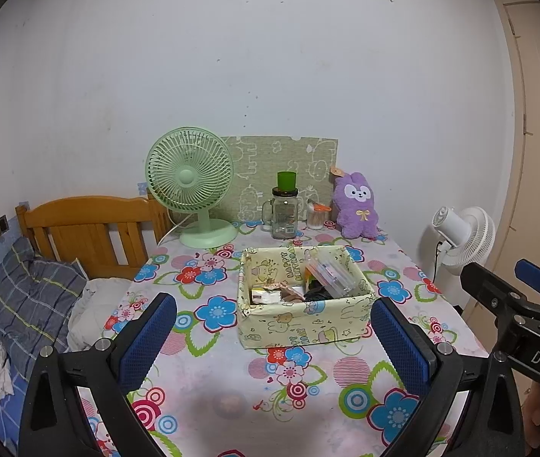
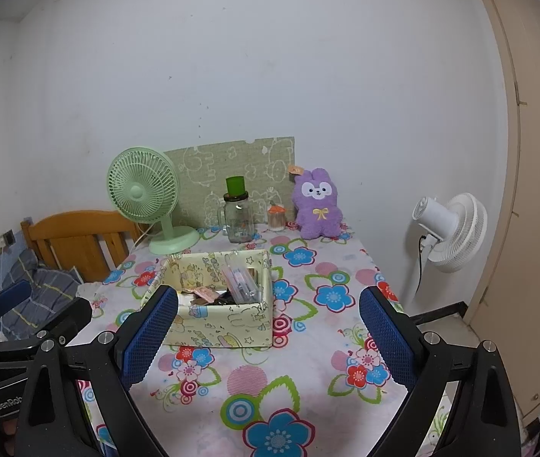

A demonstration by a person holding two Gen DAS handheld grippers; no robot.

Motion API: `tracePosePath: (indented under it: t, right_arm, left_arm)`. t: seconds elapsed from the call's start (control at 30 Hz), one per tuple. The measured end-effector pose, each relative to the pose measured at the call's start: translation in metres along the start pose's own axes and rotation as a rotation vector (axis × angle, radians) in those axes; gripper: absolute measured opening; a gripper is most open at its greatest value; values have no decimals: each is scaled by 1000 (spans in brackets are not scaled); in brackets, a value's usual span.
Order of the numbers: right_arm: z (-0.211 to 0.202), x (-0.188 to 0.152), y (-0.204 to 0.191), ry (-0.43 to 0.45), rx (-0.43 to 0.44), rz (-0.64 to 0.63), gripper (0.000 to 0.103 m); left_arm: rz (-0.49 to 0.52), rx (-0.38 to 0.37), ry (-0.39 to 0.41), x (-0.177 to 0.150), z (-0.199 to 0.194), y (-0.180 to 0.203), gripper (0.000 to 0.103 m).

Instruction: Organize soft objects

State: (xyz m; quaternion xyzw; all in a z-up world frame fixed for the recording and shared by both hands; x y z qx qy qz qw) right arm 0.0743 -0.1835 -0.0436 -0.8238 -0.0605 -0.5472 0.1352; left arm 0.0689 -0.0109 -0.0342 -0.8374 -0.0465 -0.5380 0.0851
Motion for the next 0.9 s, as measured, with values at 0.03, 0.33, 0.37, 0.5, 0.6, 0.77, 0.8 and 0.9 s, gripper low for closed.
tracePosePath:
  t: [0.03,0.33,0.37,0.5,0.6,0.77,0.8,0.9]
  right_arm:
    - [0,0,0,-1,0,0,98]
    - [2,0,1,-2,-2,3,98]
    - [2,-1,1,-3,-2,4,98]
    - [2,0,1,-3,-2,5,98]
    - [1,0,1,-3,-2,5,98]
    - [2,0,1,-4,-2,6,98]
    - [2,0,1,-4,-2,5,98]
    - [2,0,1,-4,-2,5,98]
  left_arm:
    - [0,0,-1,0,0,0,103]
    - [-3,-2,-2,1,1,0,103]
    - [-3,-2,-3,1,1,0,103]
    - [-2,-3,-2,1,1,0,103]
    - [-2,-2,-3,1,1,0,103]
    - [-3,-1,-3,1,1,0,103]
    - [-3,-1,-3,1,1,0,103]
    - [-5,0,-4,1,1,0,103]
Point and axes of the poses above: each gripper's, at about its wrist camera, not at the fingertips, and z roughly the way its jaws point, y to its right, x to its top, the point moved 8 cm from there along z, roughly the way its jaws point, and after that the axes turned 14 degrees about x, right-handed, at the moved point
